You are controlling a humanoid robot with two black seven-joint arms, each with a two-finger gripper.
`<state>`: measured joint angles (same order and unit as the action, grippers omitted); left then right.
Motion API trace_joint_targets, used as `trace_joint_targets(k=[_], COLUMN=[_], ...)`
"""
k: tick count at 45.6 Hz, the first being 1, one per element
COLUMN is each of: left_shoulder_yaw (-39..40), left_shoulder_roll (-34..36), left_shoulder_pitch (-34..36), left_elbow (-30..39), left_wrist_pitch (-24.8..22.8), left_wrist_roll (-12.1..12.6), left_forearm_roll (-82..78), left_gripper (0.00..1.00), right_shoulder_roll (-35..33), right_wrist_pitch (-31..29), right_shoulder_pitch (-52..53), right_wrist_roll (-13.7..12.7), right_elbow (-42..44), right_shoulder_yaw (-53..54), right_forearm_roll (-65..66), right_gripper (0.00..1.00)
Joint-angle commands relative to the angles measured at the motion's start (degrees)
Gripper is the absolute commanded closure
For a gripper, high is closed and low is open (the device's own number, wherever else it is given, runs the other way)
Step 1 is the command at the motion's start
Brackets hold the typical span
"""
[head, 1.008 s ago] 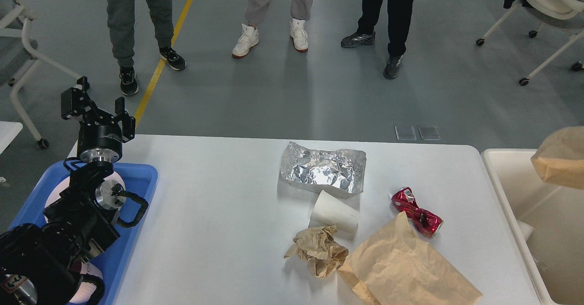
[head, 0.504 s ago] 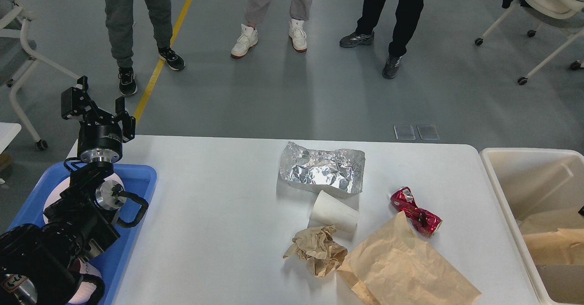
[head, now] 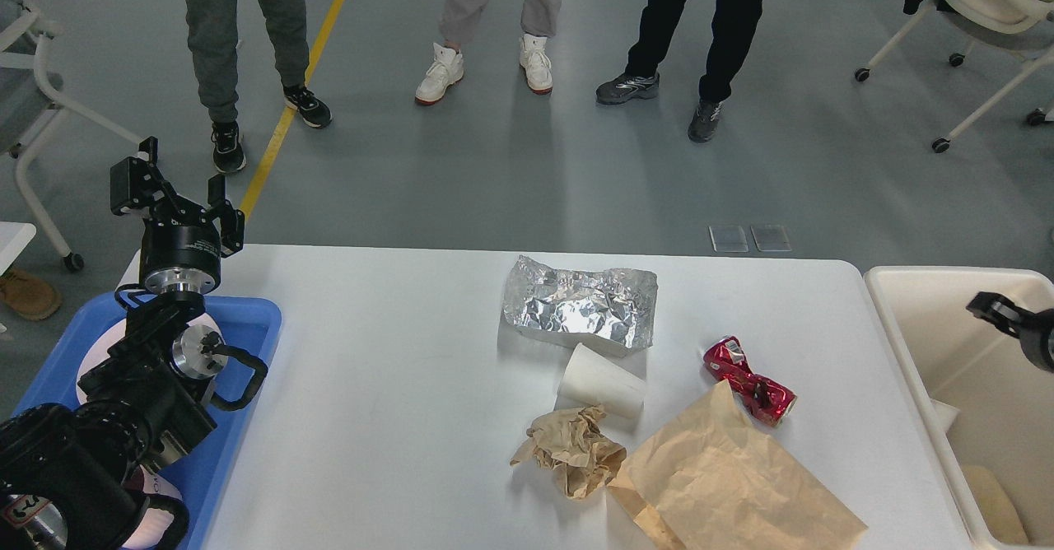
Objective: Tidy desktop
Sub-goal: 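Move the right gripper back over the red can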
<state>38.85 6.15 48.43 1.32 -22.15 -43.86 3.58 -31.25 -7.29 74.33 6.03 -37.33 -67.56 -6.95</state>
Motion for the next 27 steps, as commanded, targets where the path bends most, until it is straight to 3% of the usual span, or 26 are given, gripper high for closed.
trace_joint_targets(k=[1,16,27], left_shoulder_yaw=[0.00,0.00,0.00], left_shoulder_roll=[0.00,0.00,0.00], left_shoulder_pitch=[0.00,0.00,0.00], left_elbow=[0.00,0.00,0.00], left_wrist_pitch=[0.00,0.00,0.00], left_wrist_roll=[0.00,0.00,0.00], left_forearm_roll=[0.02,0.02,0.02], left_gripper=[0.04,0.04,0.04], right_shoulder_roll=[4.96,19.02,22.89], right_wrist_pitch=[-7.55,-24.25,-40.78], right_shoulder_pitch=[12.40,26.30,38.16], right_wrist_roll=[-0.06,-0.06,0.12], right_elbow=[-6.43,-14.26,-22.43], right_shoulder_yaw=[-3.45,-3.46,-2.93], right_forearm_roll=[-0.08,-0.17,-0.17], right_gripper=[0.00,0.00,0.00])
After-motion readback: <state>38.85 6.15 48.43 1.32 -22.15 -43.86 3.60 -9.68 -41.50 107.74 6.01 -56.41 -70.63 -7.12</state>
